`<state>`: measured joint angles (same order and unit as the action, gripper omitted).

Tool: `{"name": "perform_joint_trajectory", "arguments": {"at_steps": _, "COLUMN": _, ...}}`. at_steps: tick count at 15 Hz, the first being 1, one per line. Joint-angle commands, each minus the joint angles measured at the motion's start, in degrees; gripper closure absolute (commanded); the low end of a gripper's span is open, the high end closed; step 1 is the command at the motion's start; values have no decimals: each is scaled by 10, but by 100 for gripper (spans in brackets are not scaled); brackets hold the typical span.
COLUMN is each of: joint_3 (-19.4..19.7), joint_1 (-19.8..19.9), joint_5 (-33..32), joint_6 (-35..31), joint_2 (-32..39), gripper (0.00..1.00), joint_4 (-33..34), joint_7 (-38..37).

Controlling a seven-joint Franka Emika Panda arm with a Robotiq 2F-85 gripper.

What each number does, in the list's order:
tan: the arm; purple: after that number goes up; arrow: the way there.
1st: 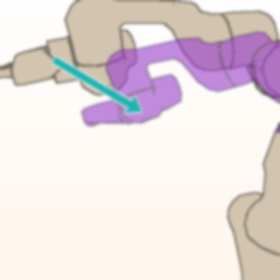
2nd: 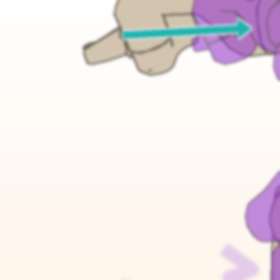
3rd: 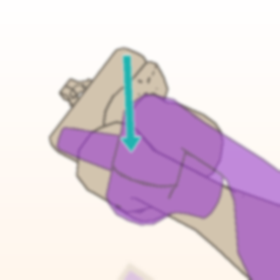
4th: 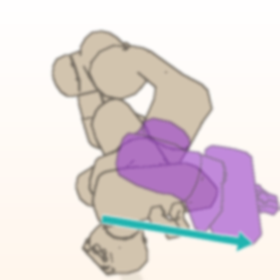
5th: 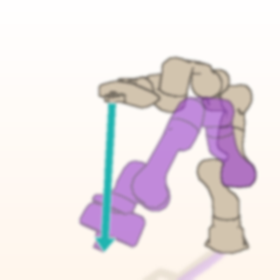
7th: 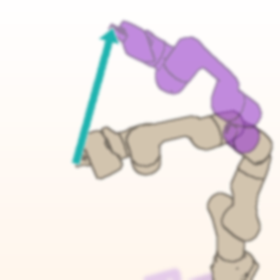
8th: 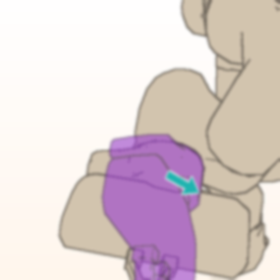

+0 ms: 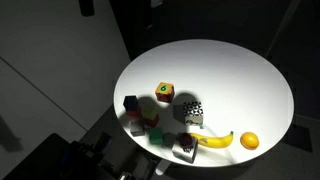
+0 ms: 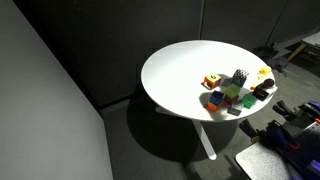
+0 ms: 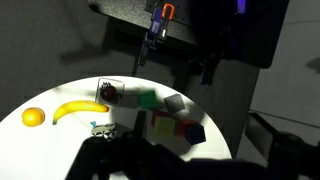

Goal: Put the middle square plush toy on top of the square plush toy on the left

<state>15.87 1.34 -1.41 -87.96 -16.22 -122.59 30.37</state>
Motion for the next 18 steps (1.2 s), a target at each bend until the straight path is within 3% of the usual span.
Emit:
{"name": "perform_joint_trajectory", "arguments": {"at_steps": 1, "joint_3": -13, "joint_1": 15, "joint_5": 3, "joint_6": 1, "joint_2": 1, "gripper": 0, "joint_4": 1, "joint_7": 3}}
{"name": "perform_joint_trajectory", "arguments": {"at_steps": 10, "joint_3": -29, "joint_1": 12, "joint_5": -2, "joint_6": -20, "joint_2": 2, "gripper": 0, "joint_4": -2, "joint_7": -8}}
{"name": "perform_joint_trajectory", "arguments": {"at_steps": 18, "joint_3": -79, "joint_1": 1, "joint_5": -7, "joint_6": -118, "joint_2": 25, "gripper": 0, "joint_4": -9, "joint_7": -35}}
